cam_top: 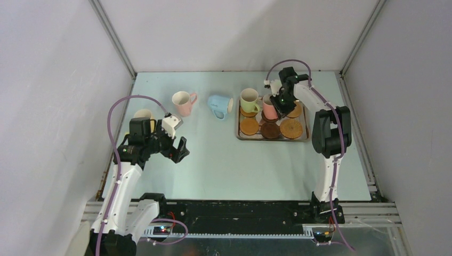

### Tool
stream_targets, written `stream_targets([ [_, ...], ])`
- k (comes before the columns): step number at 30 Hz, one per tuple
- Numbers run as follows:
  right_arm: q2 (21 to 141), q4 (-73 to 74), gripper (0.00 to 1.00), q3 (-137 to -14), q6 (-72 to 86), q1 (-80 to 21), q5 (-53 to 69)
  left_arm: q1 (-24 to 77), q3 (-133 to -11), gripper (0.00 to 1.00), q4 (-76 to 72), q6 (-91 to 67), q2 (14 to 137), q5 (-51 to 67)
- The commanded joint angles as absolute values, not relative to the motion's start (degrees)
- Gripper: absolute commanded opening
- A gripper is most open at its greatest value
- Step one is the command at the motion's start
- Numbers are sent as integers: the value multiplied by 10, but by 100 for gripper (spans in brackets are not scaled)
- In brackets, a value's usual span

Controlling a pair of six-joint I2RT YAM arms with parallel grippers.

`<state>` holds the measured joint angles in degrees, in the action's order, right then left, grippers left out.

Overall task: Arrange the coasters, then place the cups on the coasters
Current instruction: Place the cup on the coaster.

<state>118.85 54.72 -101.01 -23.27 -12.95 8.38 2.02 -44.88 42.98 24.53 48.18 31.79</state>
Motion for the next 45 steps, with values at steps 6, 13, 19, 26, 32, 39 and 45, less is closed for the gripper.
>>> stream_targets([
  [6,1192,562,56,-1026,-248,-130,57,12,-453,98,428,260,472,335],
  [13,1178,565,72,-1025,-252,-127,50,12,-454,98,431,261,476,337],
  [19,1171,565,78,-1025,-250,-125,54,12,-455,98,433,263,479,340],
  [26,1142,566,91,-1025,-250,-126,61,12,-455,98,433,263,476,340],
  [32,1129,564,99,-1023,-252,-126,55,12,-455,98,432,263,478,341],
  [39,1085,541,100,-1018,-243,-123,93,12,-455,98,429,260,474,344],
  [45,979,473,99,-972,-209,-109,239,12,-478,98,415,257,503,338],
])
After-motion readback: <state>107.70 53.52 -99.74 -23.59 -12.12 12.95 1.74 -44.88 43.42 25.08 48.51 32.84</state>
